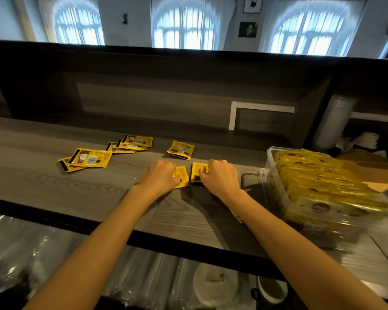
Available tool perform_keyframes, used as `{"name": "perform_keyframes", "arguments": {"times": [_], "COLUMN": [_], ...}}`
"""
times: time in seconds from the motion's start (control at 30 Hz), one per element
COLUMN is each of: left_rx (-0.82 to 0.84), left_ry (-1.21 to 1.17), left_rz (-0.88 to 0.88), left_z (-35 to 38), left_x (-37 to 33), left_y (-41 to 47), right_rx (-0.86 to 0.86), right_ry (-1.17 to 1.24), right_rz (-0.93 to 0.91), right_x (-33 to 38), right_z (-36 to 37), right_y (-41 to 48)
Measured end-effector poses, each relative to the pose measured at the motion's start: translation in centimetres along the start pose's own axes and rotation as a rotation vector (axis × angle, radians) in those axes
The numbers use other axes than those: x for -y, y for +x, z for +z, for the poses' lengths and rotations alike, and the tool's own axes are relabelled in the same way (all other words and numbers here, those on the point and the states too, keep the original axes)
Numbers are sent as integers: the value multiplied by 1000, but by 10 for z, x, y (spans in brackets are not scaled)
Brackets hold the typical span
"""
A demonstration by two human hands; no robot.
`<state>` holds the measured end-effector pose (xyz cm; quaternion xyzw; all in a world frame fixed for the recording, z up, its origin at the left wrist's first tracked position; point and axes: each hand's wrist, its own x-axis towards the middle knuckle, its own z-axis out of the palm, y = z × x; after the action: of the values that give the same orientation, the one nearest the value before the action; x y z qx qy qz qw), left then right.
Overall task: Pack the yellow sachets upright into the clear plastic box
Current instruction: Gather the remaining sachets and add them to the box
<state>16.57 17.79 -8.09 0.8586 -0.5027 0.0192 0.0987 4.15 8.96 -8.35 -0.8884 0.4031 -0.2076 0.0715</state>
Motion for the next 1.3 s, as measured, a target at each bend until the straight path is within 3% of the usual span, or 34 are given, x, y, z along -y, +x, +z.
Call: {"name": "perform_keyframes", "arguments": {"times": [0.1,0.27,0.67,0.77,0.9,1.1,1.3], "left_rx": [133,192,29,-1,-156,-487,-590], "left_ry": [-3,46,134,128,-55,-257,-488], "left_rz": [10,-18,11,-6,-56,-30,53], "left_z": [9,9,2,2,-9,-37,-70], "left_x": [1,0,-14,-15,-22,-45,-90], "left_y": [-1,-6,-20,-23,-26,-17,-2], "right_rx": [71,300,395,358,233,-54,-163], "right_ry": [-50,-159,-162,-203,-225,68,213], "right_rz": [27,-52,-160,-182,-186,-124,11], "right_x": [3,-1,-2,-2,0,5,-17], "right_z": [4,3,-21,-28,-37,-74,-129], "right_y": [-2,0,-5,-11,-18,-10,-1]}}
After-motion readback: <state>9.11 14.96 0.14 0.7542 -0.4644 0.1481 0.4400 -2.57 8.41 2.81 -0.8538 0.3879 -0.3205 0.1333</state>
